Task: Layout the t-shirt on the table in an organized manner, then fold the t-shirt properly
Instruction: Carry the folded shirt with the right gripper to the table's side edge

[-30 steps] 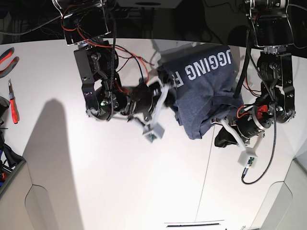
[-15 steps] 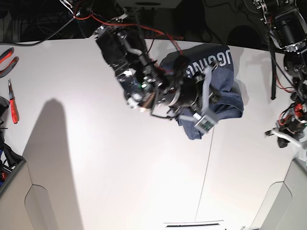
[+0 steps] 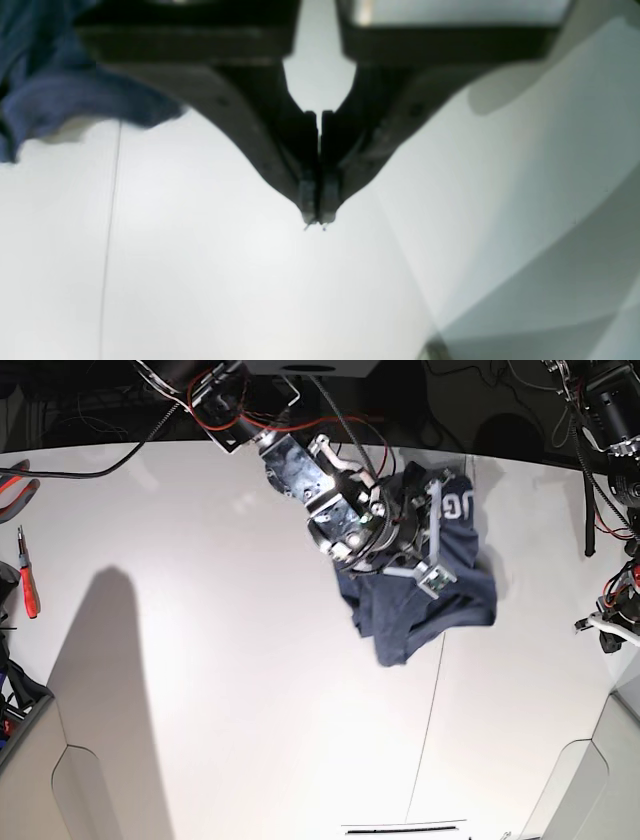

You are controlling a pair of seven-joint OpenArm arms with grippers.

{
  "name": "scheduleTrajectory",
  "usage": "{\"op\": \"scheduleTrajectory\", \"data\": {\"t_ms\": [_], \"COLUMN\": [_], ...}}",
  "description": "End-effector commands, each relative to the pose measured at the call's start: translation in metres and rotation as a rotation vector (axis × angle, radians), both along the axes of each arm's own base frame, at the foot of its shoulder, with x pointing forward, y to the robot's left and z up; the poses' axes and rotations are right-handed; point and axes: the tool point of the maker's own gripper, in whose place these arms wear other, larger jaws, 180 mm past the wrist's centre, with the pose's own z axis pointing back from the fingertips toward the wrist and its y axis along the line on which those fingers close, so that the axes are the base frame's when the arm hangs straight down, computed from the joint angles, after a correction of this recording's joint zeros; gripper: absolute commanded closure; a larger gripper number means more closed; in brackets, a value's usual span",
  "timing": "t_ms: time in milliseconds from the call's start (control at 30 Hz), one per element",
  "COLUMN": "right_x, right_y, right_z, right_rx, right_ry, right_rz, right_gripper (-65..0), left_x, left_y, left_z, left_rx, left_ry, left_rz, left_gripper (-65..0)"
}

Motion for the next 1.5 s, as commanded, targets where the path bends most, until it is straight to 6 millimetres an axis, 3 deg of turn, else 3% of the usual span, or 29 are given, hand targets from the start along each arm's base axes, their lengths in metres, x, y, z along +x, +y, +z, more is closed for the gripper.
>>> {"op": "scheduleTrajectory", "data": {"t_ms": [0,133,267,567,833,933,1133,1300,1467], "right_x": [0.010,0.025,0.019,-0.010,-0.001,0.002,0.014,0.048,0.092], "right_y": [-0.065,-0.138,-0.192,-0.291,-0.368,-0.377,-0.367,-0.365,-0.355], "right_z": [-0.021,-0.020,-0.008,0.006,0.024,0.029,0.035,0.056,0.090], "right_rx": [-0.210,-0.277,-0.273,-0.388,-0.475,-0.449,-0.358,-0.325,-0.231], "right_ry": [0.019,0.034,0.035,0.013,-0.034,-0.033,-0.085,-0.174,-0.263], "right_rz": [-0.067,-0.189,-0.263,-0.359,-0.466,-0.486,-0.494,-0.506,-0.535], "right_gripper": [0.0,0.0,0.0,0.0,0.0,0.0,0.0,0.0,0.0], "left_x": [0.006,0.006,0.007,0.010,0.010,0.011,0.015,0.025,0.033], "left_y": [0.007,0.006,0.006,-0.003,-0.004,-0.005,-0.017,-0.031,-0.044], "left_z": [0.017,0.017,0.017,0.021,0.021,0.022,0.027,0.044,0.060], "left_rx": [0.030,0.025,0.025,-0.007,-0.011,-0.023,-0.067,-0.144,-0.157], "left_ry": [-0.051,-0.053,-0.054,-0.086,-0.084,-0.091,-0.131,-0.221,-0.283], "left_rz": [-0.002,-0.002,-0.002,-0.041,-0.041,-0.043,-0.096,-0.144,-0.219], "left_gripper": [0.0,0.0,0.0,0.0,0.0,0.0,0.0,0.0,0.0]}}
